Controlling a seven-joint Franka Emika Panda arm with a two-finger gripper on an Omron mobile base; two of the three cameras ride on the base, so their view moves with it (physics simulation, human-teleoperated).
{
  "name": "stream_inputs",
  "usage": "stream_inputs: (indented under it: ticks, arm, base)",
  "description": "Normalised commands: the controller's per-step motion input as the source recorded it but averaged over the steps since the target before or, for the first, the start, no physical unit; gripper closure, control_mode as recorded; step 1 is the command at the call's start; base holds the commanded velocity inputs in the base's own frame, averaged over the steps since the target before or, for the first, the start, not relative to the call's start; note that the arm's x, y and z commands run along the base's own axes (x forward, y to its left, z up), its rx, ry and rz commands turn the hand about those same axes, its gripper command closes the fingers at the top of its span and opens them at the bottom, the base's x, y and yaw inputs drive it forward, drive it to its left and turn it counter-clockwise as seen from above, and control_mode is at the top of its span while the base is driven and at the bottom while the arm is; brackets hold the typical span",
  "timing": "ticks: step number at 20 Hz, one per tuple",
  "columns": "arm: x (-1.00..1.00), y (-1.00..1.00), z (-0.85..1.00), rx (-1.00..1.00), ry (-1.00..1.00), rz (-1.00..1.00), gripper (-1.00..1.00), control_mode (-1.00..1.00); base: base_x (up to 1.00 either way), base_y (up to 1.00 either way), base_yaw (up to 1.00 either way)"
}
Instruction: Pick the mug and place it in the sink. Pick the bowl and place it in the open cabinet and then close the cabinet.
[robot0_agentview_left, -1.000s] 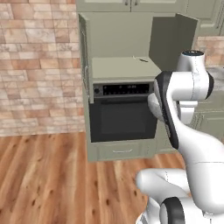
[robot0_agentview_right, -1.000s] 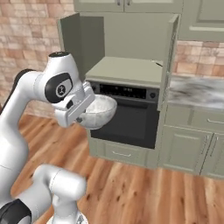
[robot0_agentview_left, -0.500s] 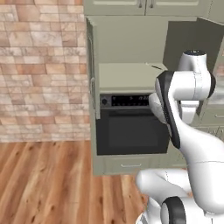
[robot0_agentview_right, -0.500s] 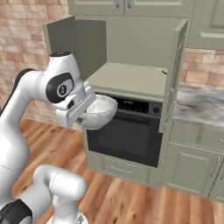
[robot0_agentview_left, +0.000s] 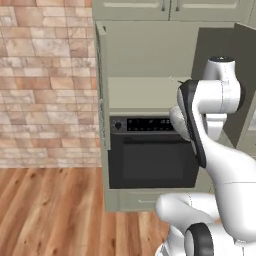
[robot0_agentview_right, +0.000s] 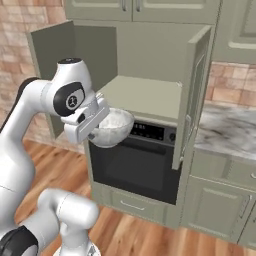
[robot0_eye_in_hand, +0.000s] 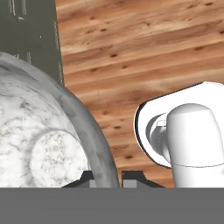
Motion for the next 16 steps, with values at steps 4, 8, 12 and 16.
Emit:
stream_inputs:
  ticks: [4,8,12,16]
  arm:
    - [0.00,0.00,0.00,0.00,0.00,0.00,1.00,1.00]
    - [0.00,0.00,0.00,0.00,0.00,0.00,1.00,1.00]
    - [0.00,0.00,0.00,0.00,0.00,0.00,1.00,1.00]
    - [0.00,0.00,0.00,0.00,0.00,0.00,1.00,1.00]
  base:
    - [0.41,0.00,-0.01]
    - [0.39,0.03,-0.03]
    - [0.24,0.00,-0.15]
    - [0.25,0.00,-0.17]
